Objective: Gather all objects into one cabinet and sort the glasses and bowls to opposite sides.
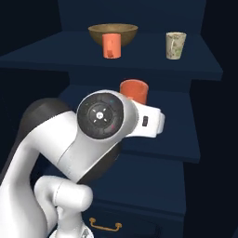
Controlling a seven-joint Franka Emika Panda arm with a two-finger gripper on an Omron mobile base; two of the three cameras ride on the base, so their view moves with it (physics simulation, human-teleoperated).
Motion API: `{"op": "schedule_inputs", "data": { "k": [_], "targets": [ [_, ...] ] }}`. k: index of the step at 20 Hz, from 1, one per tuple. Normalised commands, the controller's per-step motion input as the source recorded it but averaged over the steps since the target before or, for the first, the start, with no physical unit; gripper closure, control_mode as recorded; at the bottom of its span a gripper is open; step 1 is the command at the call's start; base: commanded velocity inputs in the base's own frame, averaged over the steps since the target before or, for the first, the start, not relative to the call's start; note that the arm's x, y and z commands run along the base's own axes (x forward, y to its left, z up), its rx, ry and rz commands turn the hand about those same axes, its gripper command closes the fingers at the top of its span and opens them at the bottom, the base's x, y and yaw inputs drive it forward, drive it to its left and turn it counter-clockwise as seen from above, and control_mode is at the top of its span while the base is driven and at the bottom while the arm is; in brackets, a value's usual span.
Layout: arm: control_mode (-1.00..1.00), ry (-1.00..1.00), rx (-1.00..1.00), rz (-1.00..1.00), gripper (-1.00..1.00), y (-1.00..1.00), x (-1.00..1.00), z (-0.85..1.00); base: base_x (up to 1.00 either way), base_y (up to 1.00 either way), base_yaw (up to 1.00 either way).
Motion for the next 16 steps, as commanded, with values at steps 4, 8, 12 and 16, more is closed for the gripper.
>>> {"op": "schedule_inputs", "data": {
  "k": [4, 8, 12, 16],
  "targets": [
    [-1.0, -0.18, 0.0, 0.0, 1.0, 0.29, 0.08, 0.57, 0.0, 0.0, 0.0],
    [-1.0, -0.21, 0.0, 0.0, 1.0, 0.34, 0.19, 0.45, 0.0, 0.0, 0.0],
    [-1.0, -0.21, 0.0, 0.0, 1.0, 0.45, 0.42, 0.14, 0.0, 0.0, 0.0],
    [-1.0, -0.18, -0.04, 0.0, 1.0, 0.48, 0.6, 0.02, 0.0, 0.0, 0.0]
  ]
}}
